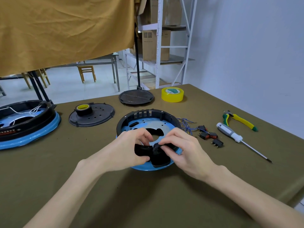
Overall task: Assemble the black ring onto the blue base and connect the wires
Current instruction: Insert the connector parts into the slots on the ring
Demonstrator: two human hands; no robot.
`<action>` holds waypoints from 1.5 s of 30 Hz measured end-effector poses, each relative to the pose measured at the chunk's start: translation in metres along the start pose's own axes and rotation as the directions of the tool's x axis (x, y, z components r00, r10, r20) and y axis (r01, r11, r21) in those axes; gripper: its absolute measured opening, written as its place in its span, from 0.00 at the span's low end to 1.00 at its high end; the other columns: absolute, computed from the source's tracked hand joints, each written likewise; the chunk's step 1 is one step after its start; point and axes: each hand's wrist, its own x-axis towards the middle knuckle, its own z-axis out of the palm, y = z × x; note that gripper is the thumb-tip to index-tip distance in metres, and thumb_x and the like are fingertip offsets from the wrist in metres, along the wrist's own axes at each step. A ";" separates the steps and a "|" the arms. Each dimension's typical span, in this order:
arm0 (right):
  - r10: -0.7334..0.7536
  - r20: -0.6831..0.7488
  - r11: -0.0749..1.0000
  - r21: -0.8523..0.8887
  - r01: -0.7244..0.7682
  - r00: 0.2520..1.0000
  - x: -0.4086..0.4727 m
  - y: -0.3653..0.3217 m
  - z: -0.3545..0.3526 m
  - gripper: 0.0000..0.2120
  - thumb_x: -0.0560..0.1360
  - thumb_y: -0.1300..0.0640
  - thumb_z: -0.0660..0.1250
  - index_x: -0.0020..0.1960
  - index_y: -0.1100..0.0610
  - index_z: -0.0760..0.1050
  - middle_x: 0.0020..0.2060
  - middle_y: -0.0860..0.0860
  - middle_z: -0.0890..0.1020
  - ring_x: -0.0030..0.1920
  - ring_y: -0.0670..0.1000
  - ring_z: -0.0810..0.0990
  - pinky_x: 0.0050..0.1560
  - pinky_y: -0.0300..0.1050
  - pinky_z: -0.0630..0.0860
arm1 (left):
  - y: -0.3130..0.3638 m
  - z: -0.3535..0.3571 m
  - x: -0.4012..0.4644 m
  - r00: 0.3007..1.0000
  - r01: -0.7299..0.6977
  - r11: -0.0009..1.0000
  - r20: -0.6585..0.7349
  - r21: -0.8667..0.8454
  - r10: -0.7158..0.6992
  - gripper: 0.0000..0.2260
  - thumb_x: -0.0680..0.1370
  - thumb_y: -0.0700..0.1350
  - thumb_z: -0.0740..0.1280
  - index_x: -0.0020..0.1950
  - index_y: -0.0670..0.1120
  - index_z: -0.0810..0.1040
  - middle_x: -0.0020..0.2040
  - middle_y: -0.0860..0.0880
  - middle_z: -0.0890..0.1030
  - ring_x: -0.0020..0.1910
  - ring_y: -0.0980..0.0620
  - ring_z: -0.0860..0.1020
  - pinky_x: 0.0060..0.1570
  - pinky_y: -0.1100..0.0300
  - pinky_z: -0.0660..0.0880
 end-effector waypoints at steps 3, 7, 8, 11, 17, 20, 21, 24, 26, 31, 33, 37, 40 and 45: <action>0.051 -0.102 0.998 0.030 -0.048 0.994 0.003 0.000 -0.001 0.05 0.79 0.64 0.72 0.54 0.58 0.82 0.47 0.47 0.77 0.46 0.46 0.78 0.47 0.46 0.77 | -0.001 -0.002 0.000 1.000 0.004 1.000 0.004 -0.027 -0.004 0.21 0.73 0.45 0.78 0.60 0.61 0.75 0.51 0.63 0.82 0.55 0.62 0.82 0.58 0.62 0.80; 0.023 -0.092 0.998 -0.052 -0.028 0.995 0.005 -0.005 0.005 0.05 0.78 0.65 0.72 0.54 0.61 0.82 0.47 0.50 0.78 0.46 0.50 0.78 0.47 0.46 0.76 | 0.000 -0.002 0.000 0.998 0.027 0.999 -0.050 -0.041 -0.029 0.19 0.74 0.53 0.78 0.60 0.61 0.74 0.49 0.62 0.84 0.55 0.65 0.81 0.61 0.62 0.77; 0.009 -0.083 0.997 -0.075 -0.015 0.997 0.005 -0.006 0.007 0.05 0.78 0.65 0.72 0.54 0.61 0.82 0.47 0.51 0.78 0.46 0.50 0.78 0.48 0.44 0.76 | 0.000 -0.002 0.001 0.998 0.032 0.998 -0.060 -0.047 -0.034 0.18 0.74 0.55 0.77 0.60 0.62 0.74 0.49 0.63 0.84 0.54 0.65 0.81 0.61 0.63 0.76; -0.032 -0.053 0.993 -0.118 0.026 0.998 0.007 -0.008 0.007 0.05 0.78 0.65 0.72 0.54 0.62 0.82 0.47 0.52 0.78 0.45 0.50 0.77 0.46 0.43 0.76 | 0.001 0.000 0.001 0.997 0.020 0.997 -0.077 -0.071 -0.026 0.14 0.75 0.52 0.77 0.57 0.60 0.77 0.48 0.63 0.84 0.53 0.64 0.82 0.60 0.62 0.77; -0.091 0.007 0.979 -0.182 0.091 0.996 0.010 -0.006 0.003 0.04 0.80 0.64 0.71 0.54 0.62 0.82 0.48 0.54 0.79 0.40 0.55 0.79 0.39 0.52 0.78 | 0.003 0.000 0.000 0.994 -0.063 0.996 -0.098 -0.064 0.057 0.11 0.75 0.46 0.78 0.49 0.60 0.80 0.49 0.61 0.83 0.51 0.58 0.83 0.52 0.67 0.78; -0.121 -0.034 0.970 -0.217 0.111 0.992 0.007 -0.005 0.006 0.04 0.79 0.64 0.72 0.53 0.62 0.82 0.47 0.54 0.79 0.39 0.54 0.79 0.37 0.49 0.77 | 0.005 0.000 -0.001 0.989 -0.090 0.995 -0.124 -0.047 0.084 0.14 0.74 0.45 0.79 0.49 0.61 0.79 0.50 0.61 0.83 0.50 0.59 0.83 0.50 0.70 0.77; -0.127 -0.055 0.968 -0.224 0.111 0.990 0.005 -0.005 0.008 0.04 0.78 0.64 0.72 0.53 0.62 0.83 0.46 0.54 0.79 0.39 0.54 0.79 0.37 0.47 0.77 | 0.006 0.001 -0.001 0.987 -0.096 0.994 -0.130 -0.043 0.090 0.14 0.73 0.44 0.79 0.50 0.61 0.79 0.50 0.61 0.83 0.50 0.59 0.83 0.50 0.70 0.77; -0.120 -0.153 0.969 -0.232 0.082 0.981 0.001 -0.003 0.014 0.04 0.78 0.63 0.73 0.52 0.61 0.84 0.46 0.53 0.80 0.39 0.52 0.79 0.38 0.45 0.77 | 0.006 0.001 -0.001 0.985 -0.111 0.993 -0.139 -0.044 0.104 0.14 0.74 0.44 0.79 0.50 0.60 0.80 0.50 0.60 0.83 0.51 0.58 0.83 0.51 0.69 0.76; -0.118 -0.213 0.969 -0.238 0.066 0.970 -0.001 -0.002 0.018 0.04 0.78 0.61 0.72 0.51 0.60 0.85 0.46 0.52 0.81 0.38 0.51 0.80 0.38 0.45 0.78 | 0.007 0.003 -0.001 0.980 -0.128 0.991 -0.162 -0.049 0.118 0.11 0.74 0.44 0.79 0.50 0.58 0.82 0.48 0.60 0.84 0.51 0.58 0.83 0.52 0.71 0.76; -0.070 -0.259 0.985 -0.168 0.027 0.963 -0.004 -0.004 0.026 0.05 0.78 0.60 0.72 0.52 0.59 0.85 0.46 0.51 0.81 0.40 0.50 0.81 0.40 0.43 0.78 | 0.010 0.004 0.000 0.976 -0.122 0.989 -0.192 -0.078 0.105 0.05 0.78 0.44 0.75 0.47 0.54 0.84 0.45 0.60 0.86 0.50 0.60 0.84 0.53 0.69 0.77; 0.035 -0.239 0.999 0.025 -0.029 0.970 -0.003 0.001 0.021 0.06 0.76 0.61 0.74 0.53 0.58 0.85 0.47 0.48 0.82 0.46 0.47 0.82 0.47 0.42 0.79 | 0.011 0.003 0.000 0.979 -0.101 0.992 -0.187 -0.080 0.085 0.05 0.78 0.45 0.75 0.47 0.55 0.84 0.46 0.60 0.86 0.50 0.62 0.84 0.52 0.71 0.76; 0.198 -0.138 0.950 0.269 -0.156 0.970 -0.007 0.010 0.012 0.10 0.75 0.65 0.74 0.55 0.57 0.85 0.48 0.47 0.84 0.52 0.50 0.82 0.55 0.44 0.78 | 0.012 0.004 0.000 0.978 -0.068 0.994 -0.205 -0.091 0.048 0.04 0.78 0.45 0.75 0.47 0.55 0.85 0.44 0.61 0.86 0.47 0.63 0.84 0.49 0.74 0.76; 0.238 -0.147 0.927 0.329 -0.179 0.960 -0.008 0.009 0.015 0.08 0.76 0.66 0.74 0.53 0.57 0.86 0.49 0.47 0.85 0.53 0.50 0.84 0.56 0.40 0.77 | 0.011 0.003 0.001 0.981 -0.046 0.993 -0.192 -0.112 0.024 0.04 0.78 0.46 0.76 0.47 0.56 0.85 0.43 0.59 0.87 0.46 0.62 0.85 0.49 0.72 0.77; 0.279 -0.158 0.920 0.325 -0.217 0.947 -0.009 0.013 0.012 0.06 0.76 0.66 0.74 0.49 0.58 0.87 0.49 0.47 0.86 0.54 0.49 0.84 0.58 0.35 0.75 | 0.010 0.001 0.001 0.984 -0.032 0.982 -0.179 -0.189 -0.003 0.04 0.77 0.45 0.76 0.46 0.55 0.87 0.42 0.58 0.87 0.44 0.60 0.86 0.51 0.70 0.78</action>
